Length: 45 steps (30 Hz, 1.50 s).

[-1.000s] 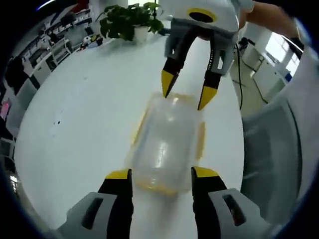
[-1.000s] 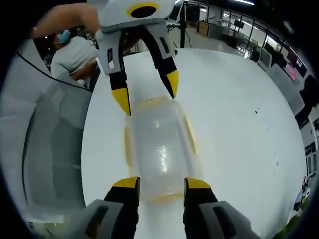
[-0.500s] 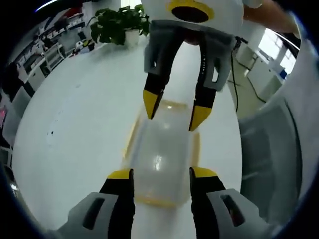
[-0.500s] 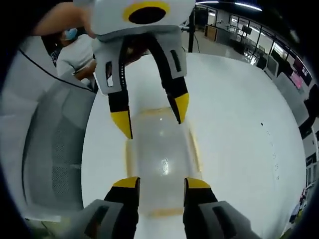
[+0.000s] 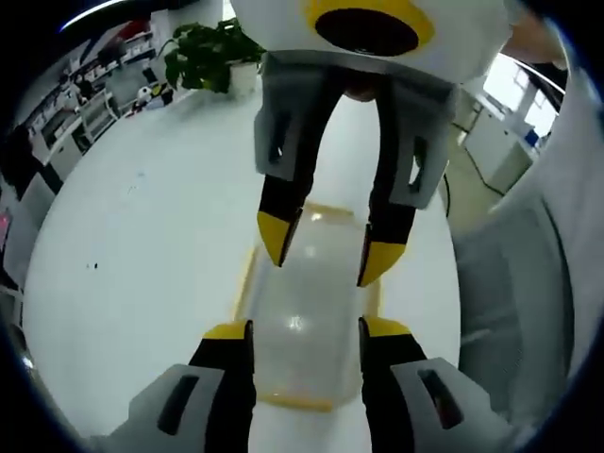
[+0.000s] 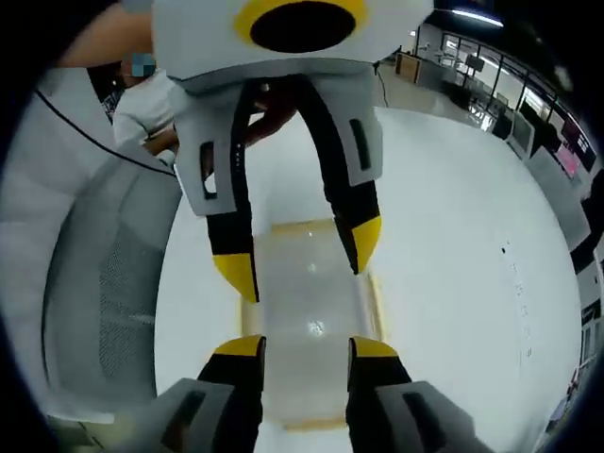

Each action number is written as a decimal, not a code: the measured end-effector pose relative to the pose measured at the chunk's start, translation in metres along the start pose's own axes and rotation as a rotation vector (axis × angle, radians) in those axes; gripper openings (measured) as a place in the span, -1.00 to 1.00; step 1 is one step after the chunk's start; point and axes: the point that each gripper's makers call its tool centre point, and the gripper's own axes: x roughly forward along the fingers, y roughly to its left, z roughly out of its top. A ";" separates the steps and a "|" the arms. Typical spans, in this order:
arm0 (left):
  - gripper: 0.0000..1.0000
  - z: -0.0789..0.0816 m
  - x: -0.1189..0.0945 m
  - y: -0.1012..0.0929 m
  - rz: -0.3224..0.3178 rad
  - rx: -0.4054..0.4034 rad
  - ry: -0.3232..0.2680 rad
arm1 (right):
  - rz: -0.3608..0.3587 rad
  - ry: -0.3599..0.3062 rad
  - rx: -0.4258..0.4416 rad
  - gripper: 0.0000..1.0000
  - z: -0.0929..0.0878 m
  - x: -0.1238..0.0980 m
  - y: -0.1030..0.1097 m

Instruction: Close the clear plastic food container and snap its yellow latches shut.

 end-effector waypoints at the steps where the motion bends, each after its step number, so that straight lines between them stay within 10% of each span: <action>1: -0.16 0.001 0.000 0.000 0.002 0.001 -0.001 | -0.001 -0.001 0.000 -0.36 0.000 0.000 0.000; 45: -0.09 -0.001 0.006 -0.018 0.082 0.134 0.036 | -0.019 -0.009 0.019 -0.33 0.005 0.002 -0.035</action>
